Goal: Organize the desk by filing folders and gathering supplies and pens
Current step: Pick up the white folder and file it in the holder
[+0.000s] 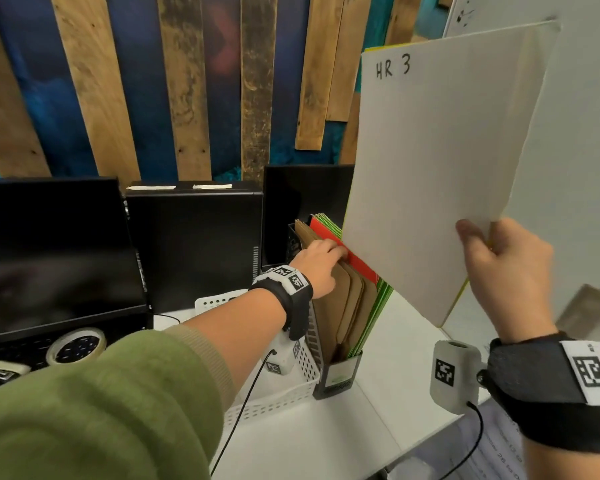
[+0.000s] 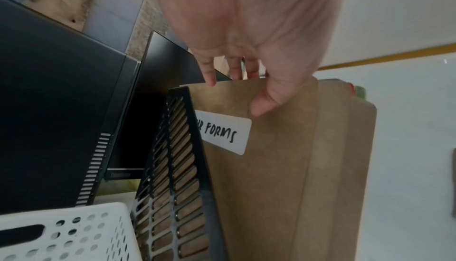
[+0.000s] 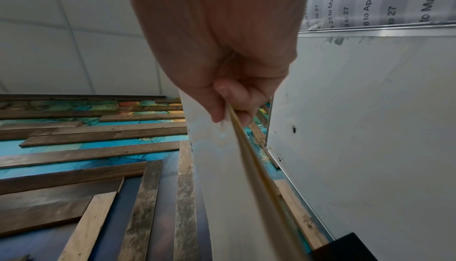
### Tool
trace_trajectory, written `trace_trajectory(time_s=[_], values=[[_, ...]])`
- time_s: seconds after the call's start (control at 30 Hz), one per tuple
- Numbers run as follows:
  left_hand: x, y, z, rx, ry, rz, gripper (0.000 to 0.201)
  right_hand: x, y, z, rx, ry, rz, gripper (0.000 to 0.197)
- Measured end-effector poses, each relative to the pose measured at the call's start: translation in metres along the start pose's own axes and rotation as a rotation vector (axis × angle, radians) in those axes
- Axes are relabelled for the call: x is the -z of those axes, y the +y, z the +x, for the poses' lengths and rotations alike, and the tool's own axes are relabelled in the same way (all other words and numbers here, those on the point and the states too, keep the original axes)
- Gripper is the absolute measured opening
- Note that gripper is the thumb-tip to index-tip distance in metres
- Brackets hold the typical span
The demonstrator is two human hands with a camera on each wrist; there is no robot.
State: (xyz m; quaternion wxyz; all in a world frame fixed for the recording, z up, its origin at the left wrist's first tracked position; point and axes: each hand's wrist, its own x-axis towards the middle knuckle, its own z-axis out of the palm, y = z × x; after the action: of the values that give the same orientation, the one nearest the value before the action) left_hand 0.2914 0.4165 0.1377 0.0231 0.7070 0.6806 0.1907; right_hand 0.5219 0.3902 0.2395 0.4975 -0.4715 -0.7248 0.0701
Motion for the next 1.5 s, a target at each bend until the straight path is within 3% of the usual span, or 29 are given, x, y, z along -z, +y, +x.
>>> trace_trajectory(time_s=[0.23,0.37,0.5,0.87,0.97,1.07,1.37,1.5], values=[[0.001,-0.012,-0.015,0.088,-0.036,-0.230,0.044,-0.035,0.004,-0.010,-0.025,-0.102,0.033,0.047],[0.005,-0.015,-0.024,0.078,-0.096,-0.258,0.052,-0.071,0.011,-0.023,-0.070,-0.130,0.124,0.042],[0.002,-0.012,-0.032,0.064,-0.055,-0.247,0.067,-0.108,0.020,-0.041,-0.125,-0.180,0.152,0.024],[-0.005,-0.019,-0.036,0.110,-0.089,-0.316,0.076,-0.158,0.045,-0.087,-0.387,-0.370,0.172,0.034],[-0.004,-0.020,-0.037,0.111,-0.090,-0.316,0.077,-0.169,0.055,-0.101,-0.439,-0.495,0.109,0.040],[-0.004,-0.022,-0.037,0.114,-0.092,-0.298,0.079,-0.179,0.068,-0.115,-0.464,-0.616,0.042,0.029],[-0.009,-0.026,-0.032,0.103,-0.117,-0.215,0.088,-0.170,0.057,-0.114,-0.477,-0.736,-0.308,0.025],[-0.008,-0.021,-0.037,0.111,-0.103,-0.243,0.090,-0.168,0.056,-0.109,-0.465,-0.749,-0.324,0.020]])
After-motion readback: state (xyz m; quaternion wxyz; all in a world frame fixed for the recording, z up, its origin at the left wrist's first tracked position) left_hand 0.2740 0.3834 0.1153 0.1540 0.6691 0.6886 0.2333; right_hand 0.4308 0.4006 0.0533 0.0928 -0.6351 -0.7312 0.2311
